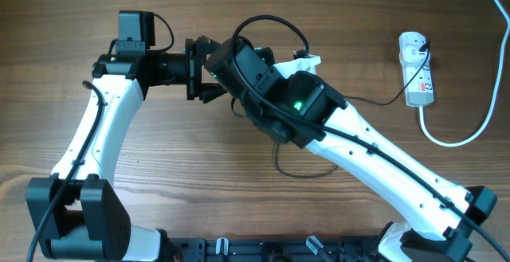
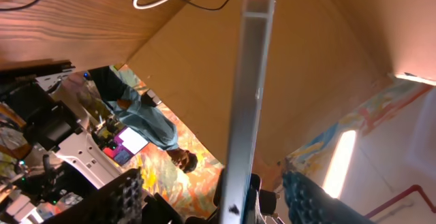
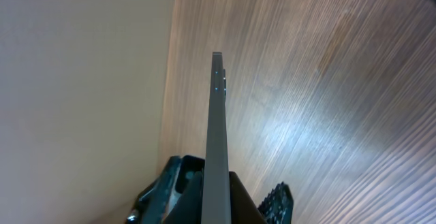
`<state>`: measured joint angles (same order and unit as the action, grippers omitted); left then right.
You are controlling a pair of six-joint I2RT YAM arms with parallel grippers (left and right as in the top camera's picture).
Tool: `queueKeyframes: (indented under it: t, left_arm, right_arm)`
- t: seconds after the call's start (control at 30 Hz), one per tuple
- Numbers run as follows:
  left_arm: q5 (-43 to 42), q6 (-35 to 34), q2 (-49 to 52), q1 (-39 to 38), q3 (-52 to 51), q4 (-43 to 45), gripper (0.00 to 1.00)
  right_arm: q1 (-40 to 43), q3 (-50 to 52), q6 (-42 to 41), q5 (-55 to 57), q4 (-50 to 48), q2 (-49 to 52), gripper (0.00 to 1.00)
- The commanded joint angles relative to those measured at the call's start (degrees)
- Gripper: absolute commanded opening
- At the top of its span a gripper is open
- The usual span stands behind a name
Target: Plug charger to phone and switch on socket
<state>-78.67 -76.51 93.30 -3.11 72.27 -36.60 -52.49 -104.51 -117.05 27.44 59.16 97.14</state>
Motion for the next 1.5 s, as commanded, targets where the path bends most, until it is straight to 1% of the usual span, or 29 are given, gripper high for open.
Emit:
queueKeyframes:
  t: [0.0,0.1,0.2,0.27,0.33,0.4,0.43,0.47,0.63,0.67,0.7,0.77,1.03,1.2,1.33,1.4,1.47]
  left_arm:
    - [0.11,-1.18,-1.53,-0.04,0.15,0.0,0.63]
    - [0.11,-3.52,-1.53,-0.04,0.15,0.02,0.52]
    - [-0.31,-3.69,-1.53,-0.04,0.15,0.0,0.52]
    - [-3.74,-3.69,-1.53,-0.04,0.15,0.04,0.54]
    - [-4.81,-3.67,-1.53,-0.04,0.15,0.04,0.55]
    - [-5.7,-3.67,-1.53,-0.04,0.15,0.04,0.59]
    - [-6.21,-3.67,-1.53,-0.04,0.15,0.04,0.63]
    - [-6.45,-3.67,-1.53,-0.04,0.15,0.07,0.64]
    - [-6.6,-3.69,-1.53,-0.04,0.15,0.04,0.62]
    - [-6.6,-3.67,-1.53,-0.04,0.15,0.04,0.61]
    - [-6.6,-3.69,-1.53,-0.04,0.15,0.07,0.58]
    - [-6.6,-3.69,-1.53,-0.04,0.15,0.04,0.57]
    - [-6.47,-3.67,-1.53,-0.04,0.15,1.62,0.57]
    - [-4.68,-3.69,-1.53,-0.04,0.15,1.73,0.58]
    - [-4.13,-3.69,-1.53,-0.04,0.15,1.73,0.57]
    - [-4.07,-3.67,-1.53,-0.04,0.15,1.73,0.54]
    - [-3.3,-3.69,-1.53,-0.04,0.15,1.73,0.53]
  right_arm:
    - [0.07,-1.14,-1.62,0.59,0.09,-3.23,0.04]
    - [0.07,-1.14,-1.64,0.55,0.98,-5.05,0.04]
    - [0.07,-1.14,-1.62,-0.81,1.38,-5.53,0.04]
    - [0.07,-1.14,-1.62,-3.98,1.33,-5.49,0.05]
    - [0.07,-1.14,-1.62,-4.68,1.31,-5.49,0.05]
    - [0.07,-1.14,-1.64,-4.79,1.55,-5.46,0.05]
    - [0.07,-1.14,-1.64,-5.16,1.79,-5.4,0.04]
    - [0.07,-1.14,-1.64,-5.51,1.97,-5.25,0.04]
    - [0.07,-1.14,-1.64,-5.51,1.88,-4.44,0.04]
    - [0.07,-1.14,-1.64,-5.51,1.79,-4.35,0.04]
    - [0.07,-1.14,-1.64,-5.49,1.7,-4.17,0.04]
    - [0.07,-1.14,-1.62,-5.51,1.81,-3.78,0.05]
    - [0.07,-1.14,-1.66,-5.51,1.55,-2.29,0.05]
    - [0.07,-1.14,-1.62,-5.29,1.62,-2.25,0.05]
    - [0.0,-1.14,-1.64,-5.31,1.42,-2.21,0.05]
    - [0.0,-1.14,-1.64,-5.31,1.27,-2.21,0.05]
    - [0.0,-1.14,-1.6,-5.31,1.29,-2.19,0.05]
